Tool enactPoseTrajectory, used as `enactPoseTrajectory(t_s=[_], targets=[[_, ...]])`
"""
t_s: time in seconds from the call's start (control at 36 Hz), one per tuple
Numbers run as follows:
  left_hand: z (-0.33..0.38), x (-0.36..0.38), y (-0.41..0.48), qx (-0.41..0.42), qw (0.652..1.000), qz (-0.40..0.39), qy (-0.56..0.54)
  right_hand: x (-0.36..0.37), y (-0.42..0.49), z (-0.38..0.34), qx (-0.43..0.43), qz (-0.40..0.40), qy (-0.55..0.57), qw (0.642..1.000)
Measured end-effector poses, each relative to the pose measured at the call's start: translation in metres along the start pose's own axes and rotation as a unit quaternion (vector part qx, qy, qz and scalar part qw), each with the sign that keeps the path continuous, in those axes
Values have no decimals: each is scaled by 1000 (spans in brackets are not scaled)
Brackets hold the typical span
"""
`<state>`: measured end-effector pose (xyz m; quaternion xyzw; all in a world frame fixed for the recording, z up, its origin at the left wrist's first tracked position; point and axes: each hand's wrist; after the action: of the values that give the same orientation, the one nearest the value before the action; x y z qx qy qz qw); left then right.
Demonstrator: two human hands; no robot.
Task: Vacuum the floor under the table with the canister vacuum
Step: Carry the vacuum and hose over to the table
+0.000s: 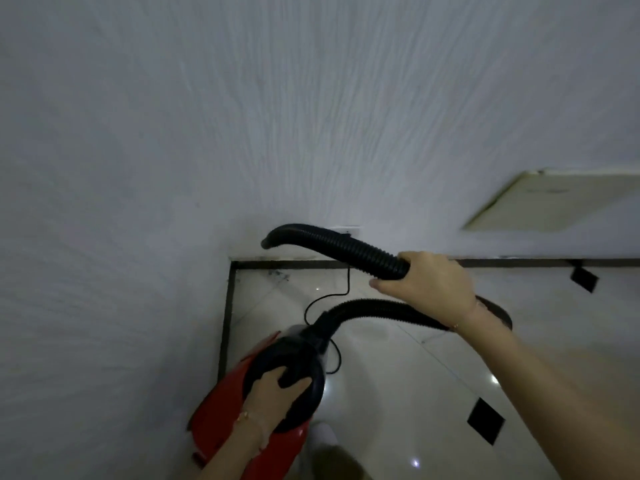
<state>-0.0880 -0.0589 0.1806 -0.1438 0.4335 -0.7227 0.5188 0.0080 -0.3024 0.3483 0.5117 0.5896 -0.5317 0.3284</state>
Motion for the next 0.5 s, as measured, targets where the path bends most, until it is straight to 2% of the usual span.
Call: enactPoseTrajectory(t_s=[0.14,0.28,0.31,0.42,0.5], targets=[[50,-5,-119,19,993,-30,111,-69,-93,19,102,-67,94,988],[82,-18,-195,70,979,-28,189,-106,-179,50,149,-128,265,944],[86,-21,-206,78,975,-31,204,-113,-195,55,158,-141,305,929],[101,-27,-228,104,961,-34,255,-131,-252,75,184,-180,494,831],[121,-25,-230,125,949,-27,290,-133,-284,87,191,-143,530,814]])
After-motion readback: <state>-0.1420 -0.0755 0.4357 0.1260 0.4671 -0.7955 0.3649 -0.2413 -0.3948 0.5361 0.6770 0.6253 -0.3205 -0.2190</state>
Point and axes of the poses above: each hand's wrist, its own y-axis towards the middle knuckle, its own x-axis out of the palm, z = x × y, and after that the axes turned 4 degrees about -y, right-handed
